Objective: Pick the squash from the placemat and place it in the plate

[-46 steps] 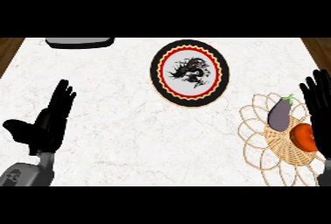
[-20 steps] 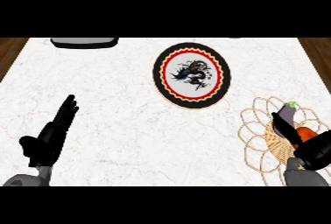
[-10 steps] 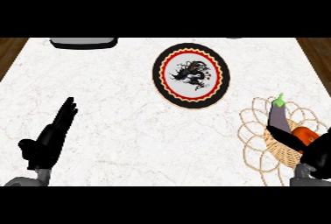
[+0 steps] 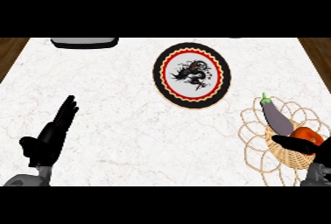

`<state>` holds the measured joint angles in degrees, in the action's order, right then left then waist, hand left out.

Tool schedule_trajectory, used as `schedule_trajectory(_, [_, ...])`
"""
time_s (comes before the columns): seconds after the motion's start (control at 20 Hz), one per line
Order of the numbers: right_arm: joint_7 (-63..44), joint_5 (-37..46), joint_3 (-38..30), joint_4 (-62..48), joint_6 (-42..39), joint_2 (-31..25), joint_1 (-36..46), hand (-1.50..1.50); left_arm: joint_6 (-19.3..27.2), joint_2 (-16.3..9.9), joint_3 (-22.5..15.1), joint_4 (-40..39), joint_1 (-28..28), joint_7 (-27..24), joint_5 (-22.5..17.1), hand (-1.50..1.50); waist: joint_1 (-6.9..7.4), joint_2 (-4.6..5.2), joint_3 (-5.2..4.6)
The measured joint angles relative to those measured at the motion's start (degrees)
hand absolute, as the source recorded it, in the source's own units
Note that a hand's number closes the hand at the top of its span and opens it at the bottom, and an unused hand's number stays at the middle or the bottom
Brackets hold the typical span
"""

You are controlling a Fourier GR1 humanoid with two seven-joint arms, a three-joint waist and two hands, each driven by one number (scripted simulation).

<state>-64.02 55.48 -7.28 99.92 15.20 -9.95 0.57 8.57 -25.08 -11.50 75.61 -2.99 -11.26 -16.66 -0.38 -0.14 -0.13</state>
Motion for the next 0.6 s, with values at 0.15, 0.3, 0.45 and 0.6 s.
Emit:
schedule_trajectory(0.15, [-1.0, -0.8, -1.5, -0.8, -3.5, -0.4, 1.0, -1.50, -0.2, 0.6, 0.3, -0.9, -0.9, 0.0, 0.5, 0.00, 0.14, 0.09, 0.04])
schedule_trajectory(0.3, [-1.6, -0.8, -2.0, -1.1, -5.9, 0.5, 1.3, -1.50, -0.1, 1.1, 0.2, -0.1, -0.6, 0.5, 1.0, 0.00, 0.32, 0.09, 0.07])
schedule_trajectory(0.45, [-0.9, -2.0, -3.7, -3.1, -7.6, 0.5, 2.6, -1.50, -0.7, 1.6, 0.8, -1.2, -1.4, 0.8, 1.6, 0.00, 0.36, 0.13, 0.09])
schedule_trajectory(0.6, [0.2, -2.1, -4.7, -5.2, -8.0, 1.3, 2.3, -1.50, -1.6, 1.8, 1.9, -1.6, -1.6, 0.5, 1.9, 0.00, 0.38, 0.14, 0.11])
